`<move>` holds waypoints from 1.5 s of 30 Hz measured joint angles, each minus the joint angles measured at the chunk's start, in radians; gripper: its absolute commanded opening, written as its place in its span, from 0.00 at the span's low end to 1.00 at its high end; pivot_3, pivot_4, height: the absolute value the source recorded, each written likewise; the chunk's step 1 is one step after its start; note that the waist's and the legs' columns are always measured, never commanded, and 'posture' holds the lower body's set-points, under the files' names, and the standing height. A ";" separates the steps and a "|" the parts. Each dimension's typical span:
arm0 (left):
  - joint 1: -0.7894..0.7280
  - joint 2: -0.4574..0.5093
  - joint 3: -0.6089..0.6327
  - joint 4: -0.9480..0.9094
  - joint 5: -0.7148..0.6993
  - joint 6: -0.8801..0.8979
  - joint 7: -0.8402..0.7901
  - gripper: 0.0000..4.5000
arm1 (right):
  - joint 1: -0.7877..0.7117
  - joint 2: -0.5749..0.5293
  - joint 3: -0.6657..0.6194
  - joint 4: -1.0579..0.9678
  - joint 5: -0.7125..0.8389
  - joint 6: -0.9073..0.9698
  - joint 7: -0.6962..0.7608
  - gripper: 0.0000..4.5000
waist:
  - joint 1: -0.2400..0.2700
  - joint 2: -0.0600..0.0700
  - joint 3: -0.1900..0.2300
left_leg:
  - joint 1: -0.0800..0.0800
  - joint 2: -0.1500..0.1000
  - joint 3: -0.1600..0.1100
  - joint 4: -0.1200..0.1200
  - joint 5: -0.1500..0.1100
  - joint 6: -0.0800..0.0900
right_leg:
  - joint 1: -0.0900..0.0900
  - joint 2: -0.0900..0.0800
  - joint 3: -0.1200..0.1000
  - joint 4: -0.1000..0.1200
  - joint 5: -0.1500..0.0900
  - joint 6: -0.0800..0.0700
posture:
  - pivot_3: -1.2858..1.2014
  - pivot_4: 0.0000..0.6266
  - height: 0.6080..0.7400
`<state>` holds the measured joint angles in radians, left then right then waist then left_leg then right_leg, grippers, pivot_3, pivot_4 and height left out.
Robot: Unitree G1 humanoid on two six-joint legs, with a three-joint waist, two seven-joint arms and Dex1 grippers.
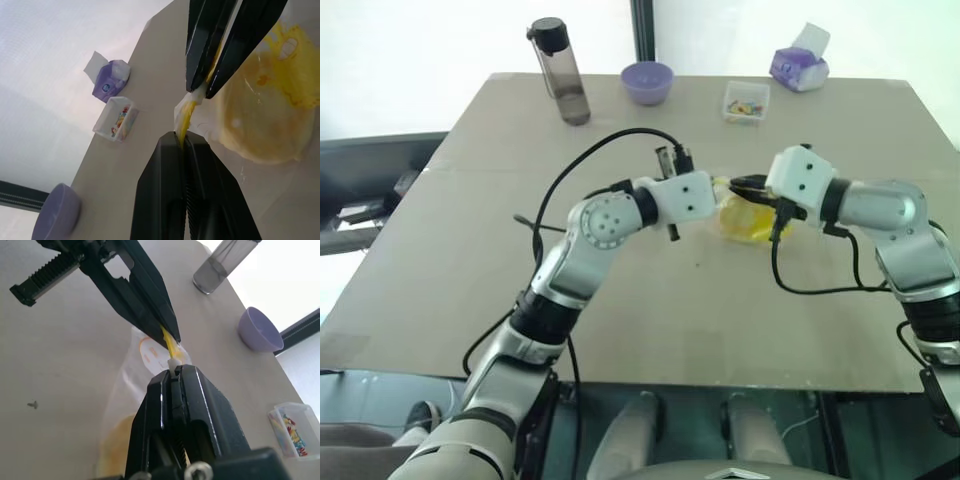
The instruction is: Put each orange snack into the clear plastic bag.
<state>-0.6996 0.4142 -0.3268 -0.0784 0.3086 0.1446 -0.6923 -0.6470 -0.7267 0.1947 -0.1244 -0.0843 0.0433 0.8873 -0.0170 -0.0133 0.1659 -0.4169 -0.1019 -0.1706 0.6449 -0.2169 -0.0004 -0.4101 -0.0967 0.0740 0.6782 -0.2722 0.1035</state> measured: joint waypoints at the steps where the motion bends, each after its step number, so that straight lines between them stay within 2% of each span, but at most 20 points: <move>1: 0.007 0.008 0.000 -0.002 -0.001 -0.005 0.001 0.00 | 0.015 -0.009 -0.009 -0.012 0.007 0.009 -0.001 0.01 | 0.001 0.000 0.000 | 0.000 0.000 0.000 0.000 0.000 0.000 | 0.000 0.000 0.000 0.000 0.000 0.000 | 0.52 0.24 0.99; 12: 0.040 0.071 0.008 0.010 -0.018 -0.043 0.025 0.00 | 0.176 -0.155 -0.151 -0.076 0.040 0.059 -0.014 0.01 | 0.001 0.000 0.000 | 0.000 0.000 0.001 0.000 0.000 0.000 | 0.000 0.000 0.000 0.000 0.000 0.000 | 0.52 0.24 0.99; 22: 0.039 0.072 0.008 0.017 -0.026 -0.051 0.044 0.00 | 0.194 -0.219 -0.177 -0.057 0.041 0.056 -0.029 0.01 | 0.002 0.000 0.000 | 0.000 0.000 0.001 0.000 0.000 0.000 | 0.000 0.000 0.000 0.000 0.000 0.000 | 0.52 0.24 0.99; 30: 0.027 0.069 0.008 0.087 -0.037 -0.068 0.081 0.00 | 0.181 -0.233 -0.172 0.001 0.034 0.014 -0.047 0.01 | 0.000 0.000 0.000 | 0.000 0.000 0.001 0.000 0.000 0.000 | 0.000 0.000 0.000 0.000 0.000 0.000 | 0.52 0.24 0.99; 34: -0.080 0.044 0.012 0.232 -0.035 -0.109 0.163 0.00 | 0.047 -0.168 -0.150 0.106 -0.003 -0.026 -0.114 0.01 | -0.001 -0.001 0.000 | 0.000 0.000 0.001 0.000 0.000 0.000 | 0.000 0.000 0.000 0.000 0.000 0.000 | 0.52 0.24 0.99; 38: -0.172 0.024 0.060 0.297 -0.039 -0.148 0.239 0.00 | -0.035 -0.131 -0.148 0.174 -0.029 -0.078 -0.179 0.01 | 0.000 -0.001 0.001 | -0.001 0.000 0.001 -0.001 0.000 0.000 | 0.000 -0.001 0.000 -0.002 0.000 0.000 | 0.52 0.24 0.99; 42: -0.161 0.022 0.079 0.275 -0.058 -0.152 0.241 0.00 | -0.021 -0.129 -0.158 0.166 -0.001 -0.076 -0.181 0.01 | 0.000 -0.001 0.000 | -0.001 0.000 0.001 -0.003 0.000 0.000 | -0.001 -0.001 0.000 -0.003 0.000 0.000 | 0.52 0.24 0.99; 45: -0.063 0.038 0.081 0.169 -0.090 -0.106 0.180 0.00 | 0.096 -0.143 -0.183 0.080 0.066 -0.023 -0.122 0.01 | 0.000 -0.001 0.000 | -0.001 0.000 0.001 -0.003 0.000 0.000 | -0.001 -0.001 0.000 -0.004 0.000 0.000 | 0.52 0.24 0.99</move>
<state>-0.7629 0.4527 -0.2456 0.0907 0.2184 0.0381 -0.5120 -0.5510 -0.8694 0.0120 -0.0443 -0.0184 0.0200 0.7656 -0.0172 -0.0138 0.1662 -0.4181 -0.1019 -0.1696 0.6415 -0.2171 0.0000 -0.4109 -0.0978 0.0740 0.6746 -0.2723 0.1035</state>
